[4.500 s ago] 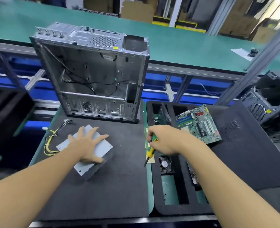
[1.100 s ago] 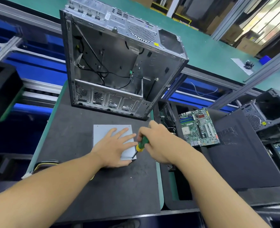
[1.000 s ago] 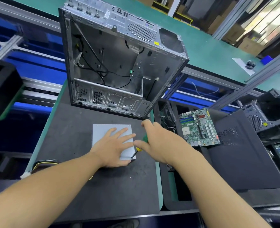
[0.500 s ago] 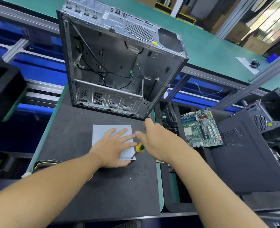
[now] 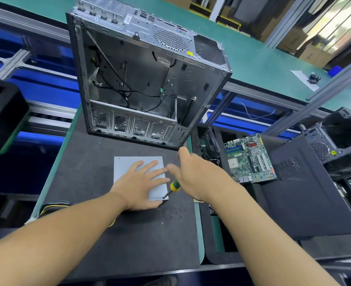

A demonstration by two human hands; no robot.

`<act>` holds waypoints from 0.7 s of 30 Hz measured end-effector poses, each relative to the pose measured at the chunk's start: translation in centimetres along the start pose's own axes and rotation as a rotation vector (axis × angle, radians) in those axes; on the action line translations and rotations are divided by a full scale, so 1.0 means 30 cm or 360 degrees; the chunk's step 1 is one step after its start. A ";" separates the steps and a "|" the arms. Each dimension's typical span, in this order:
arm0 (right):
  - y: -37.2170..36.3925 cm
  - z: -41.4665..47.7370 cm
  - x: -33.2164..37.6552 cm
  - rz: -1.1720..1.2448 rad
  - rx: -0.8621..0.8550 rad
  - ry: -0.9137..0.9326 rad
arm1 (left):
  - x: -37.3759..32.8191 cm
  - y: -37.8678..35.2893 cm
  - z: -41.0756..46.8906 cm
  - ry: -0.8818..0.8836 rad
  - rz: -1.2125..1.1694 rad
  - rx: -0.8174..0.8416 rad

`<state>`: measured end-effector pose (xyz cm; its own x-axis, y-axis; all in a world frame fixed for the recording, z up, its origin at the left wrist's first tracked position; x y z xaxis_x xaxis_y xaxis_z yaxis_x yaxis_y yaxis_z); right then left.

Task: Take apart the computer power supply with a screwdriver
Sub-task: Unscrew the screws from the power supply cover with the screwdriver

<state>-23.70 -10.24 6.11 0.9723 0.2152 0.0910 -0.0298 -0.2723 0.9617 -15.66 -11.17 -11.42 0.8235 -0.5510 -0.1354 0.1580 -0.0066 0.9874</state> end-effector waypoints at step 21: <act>-0.015 0.007 0.045 0.0149 0.0182 0.0192 | -0.002 0.008 0.000 0.0002 -0.0013 -0.0022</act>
<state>-22.34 -10.01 5.73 0.9314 0.2931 0.2160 -0.0860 -0.3996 0.9126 -15.68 -11.14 -11.19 0.8227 -0.5501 -0.1436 0.1723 0.0005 0.9850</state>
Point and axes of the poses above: each hand's wrist, its own z-axis towards the middle knuckle, its own y-axis out of the back of the hand, x = y × z, the point moved 9 cm from there along z, towards the middle knuckle, and after that the axes turned 8 degrees about -x, right-handed, at the moved point
